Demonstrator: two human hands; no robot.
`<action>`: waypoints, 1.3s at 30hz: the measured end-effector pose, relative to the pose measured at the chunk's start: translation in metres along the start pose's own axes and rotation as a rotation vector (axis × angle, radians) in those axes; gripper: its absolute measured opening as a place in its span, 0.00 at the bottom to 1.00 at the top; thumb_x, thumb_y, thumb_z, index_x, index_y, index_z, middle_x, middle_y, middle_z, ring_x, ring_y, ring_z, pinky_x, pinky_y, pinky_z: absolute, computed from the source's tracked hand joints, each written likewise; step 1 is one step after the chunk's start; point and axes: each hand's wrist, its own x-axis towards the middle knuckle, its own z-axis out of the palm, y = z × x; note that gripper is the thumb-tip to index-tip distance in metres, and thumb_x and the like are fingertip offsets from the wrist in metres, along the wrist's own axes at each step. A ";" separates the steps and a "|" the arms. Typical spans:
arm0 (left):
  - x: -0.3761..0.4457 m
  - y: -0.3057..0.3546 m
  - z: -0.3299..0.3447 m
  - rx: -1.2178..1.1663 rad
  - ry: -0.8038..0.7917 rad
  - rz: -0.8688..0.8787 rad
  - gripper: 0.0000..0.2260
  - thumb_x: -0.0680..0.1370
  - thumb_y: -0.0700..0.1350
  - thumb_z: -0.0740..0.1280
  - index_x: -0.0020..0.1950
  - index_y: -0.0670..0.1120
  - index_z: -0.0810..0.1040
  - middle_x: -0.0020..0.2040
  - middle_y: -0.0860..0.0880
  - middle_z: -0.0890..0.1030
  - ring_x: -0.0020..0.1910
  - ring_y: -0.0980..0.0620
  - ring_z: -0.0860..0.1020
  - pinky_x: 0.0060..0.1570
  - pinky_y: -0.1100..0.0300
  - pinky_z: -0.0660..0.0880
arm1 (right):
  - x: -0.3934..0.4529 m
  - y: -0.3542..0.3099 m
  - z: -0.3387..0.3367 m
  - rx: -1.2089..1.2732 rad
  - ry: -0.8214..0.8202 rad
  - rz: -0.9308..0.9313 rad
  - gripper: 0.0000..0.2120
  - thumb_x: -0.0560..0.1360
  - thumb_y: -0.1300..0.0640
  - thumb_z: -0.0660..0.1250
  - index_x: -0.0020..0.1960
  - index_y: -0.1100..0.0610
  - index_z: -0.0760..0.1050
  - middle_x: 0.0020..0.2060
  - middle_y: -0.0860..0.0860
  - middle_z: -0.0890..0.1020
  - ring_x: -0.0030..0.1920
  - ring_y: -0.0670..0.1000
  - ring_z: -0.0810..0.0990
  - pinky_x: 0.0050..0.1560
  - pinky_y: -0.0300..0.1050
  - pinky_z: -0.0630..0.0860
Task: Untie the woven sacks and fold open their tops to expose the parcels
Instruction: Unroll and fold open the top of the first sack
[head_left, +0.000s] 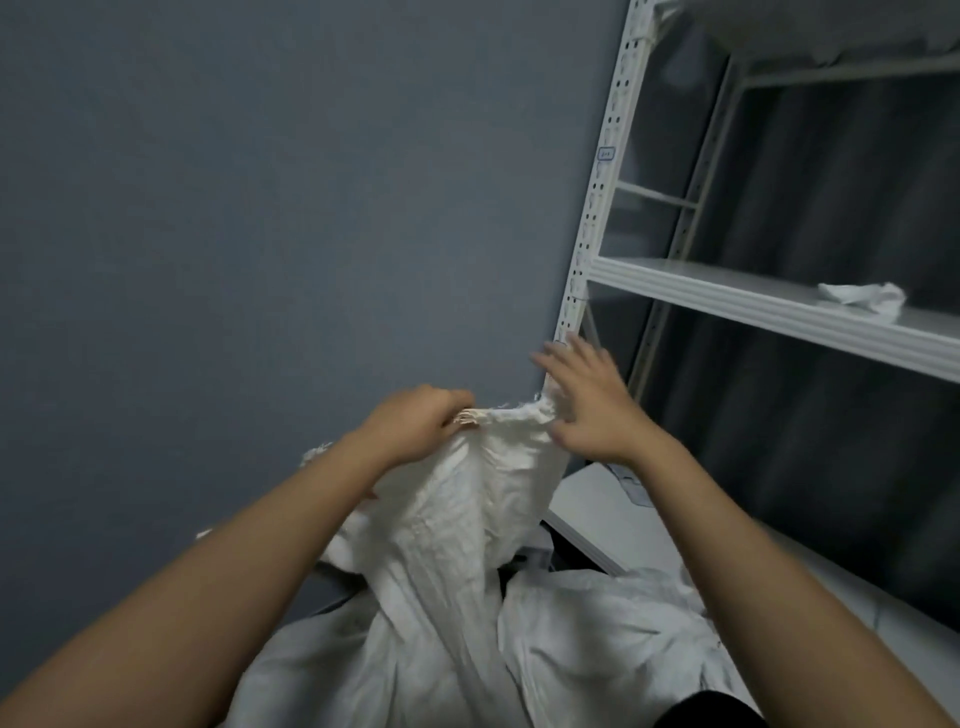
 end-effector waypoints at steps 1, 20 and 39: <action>0.004 0.005 0.001 0.030 0.015 0.025 0.09 0.80 0.50 0.60 0.52 0.48 0.75 0.51 0.47 0.80 0.51 0.44 0.77 0.45 0.53 0.73 | -0.002 -0.008 0.004 0.085 -0.002 -0.086 0.31 0.72 0.52 0.66 0.74 0.50 0.63 0.70 0.45 0.65 0.74 0.47 0.54 0.75 0.49 0.48; 0.024 0.024 -0.032 0.032 0.307 0.046 0.13 0.79 0.56 0.62 0.45 0.47 0.74 0.41 0.48 0.79 0.43 0.45 0.77 0.38 0.55 0.68 | 0.006 0.011 -0.015 0.341 0.165 -0.008 0.11 0.74 0.63 0.63 0.45 0.51 0.81 0.37 0.51 0.83 0.39 0.51 0.79 0.40 0.49 0.74; 0.031 0.027 -0.035 -0.305 -0.510 -0.071 0.10 0.79 0.55 0.62 0.46 0.52 0.77 0.48 0.52 0.79 0.48 0.54 0.76 0.47 0.62 0.70 | -0.018 0.015 0.000 -0.359 0.320 -0.431 0.11 0.78 0.53 0.56 0.46 0.56 0.75 0.35 0.51 0.78 0.34 0.55 0.77 0.25 0.43 0.67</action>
